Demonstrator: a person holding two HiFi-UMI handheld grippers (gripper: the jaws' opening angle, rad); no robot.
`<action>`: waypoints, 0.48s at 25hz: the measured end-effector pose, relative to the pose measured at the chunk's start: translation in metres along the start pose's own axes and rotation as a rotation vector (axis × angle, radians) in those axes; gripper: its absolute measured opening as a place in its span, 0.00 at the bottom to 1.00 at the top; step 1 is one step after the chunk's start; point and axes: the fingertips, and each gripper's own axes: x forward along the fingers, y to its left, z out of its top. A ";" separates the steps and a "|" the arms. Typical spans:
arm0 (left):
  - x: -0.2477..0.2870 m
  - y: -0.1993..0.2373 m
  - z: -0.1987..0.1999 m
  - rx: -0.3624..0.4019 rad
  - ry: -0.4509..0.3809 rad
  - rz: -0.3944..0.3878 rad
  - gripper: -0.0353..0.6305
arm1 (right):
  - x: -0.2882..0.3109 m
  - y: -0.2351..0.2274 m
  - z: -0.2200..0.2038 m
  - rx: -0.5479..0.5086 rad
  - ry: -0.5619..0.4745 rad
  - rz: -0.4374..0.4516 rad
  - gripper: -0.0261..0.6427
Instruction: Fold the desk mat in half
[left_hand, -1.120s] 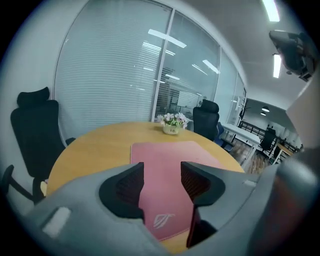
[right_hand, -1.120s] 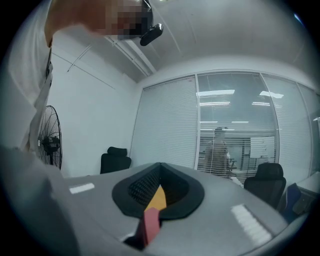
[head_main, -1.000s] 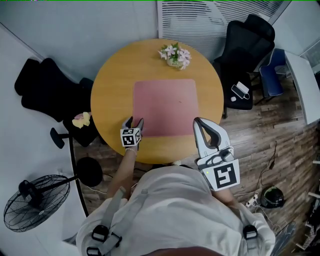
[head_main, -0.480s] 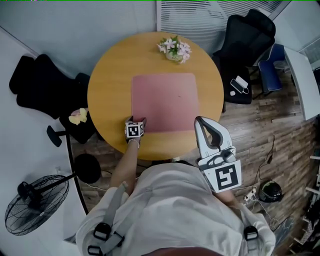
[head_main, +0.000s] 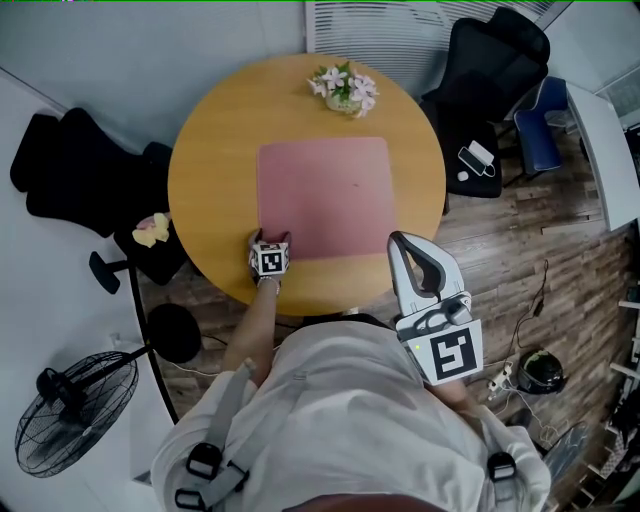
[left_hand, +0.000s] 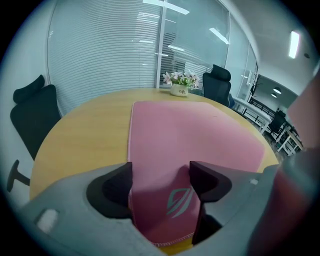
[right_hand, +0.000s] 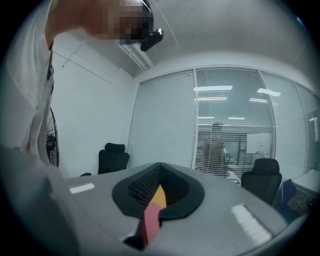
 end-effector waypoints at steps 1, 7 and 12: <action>0.000 -0.001 0.001 0.002 -0.003 0.000 0.58 | 0.000 -0.001 -0.001 -0.002 -0.001 -0.001 0.05; 0.002 -0.005 0.000 0.012 -0.005 -0.003 0.55 | 0.002 0.001 -0.001 0.047 -0.001 0.009 0.05; 0.004 -0.006 0.000 0.021 -0.018 0.000 0.52 | 0.001 0.000 -0.005 0.018 0.005 0.020 0.05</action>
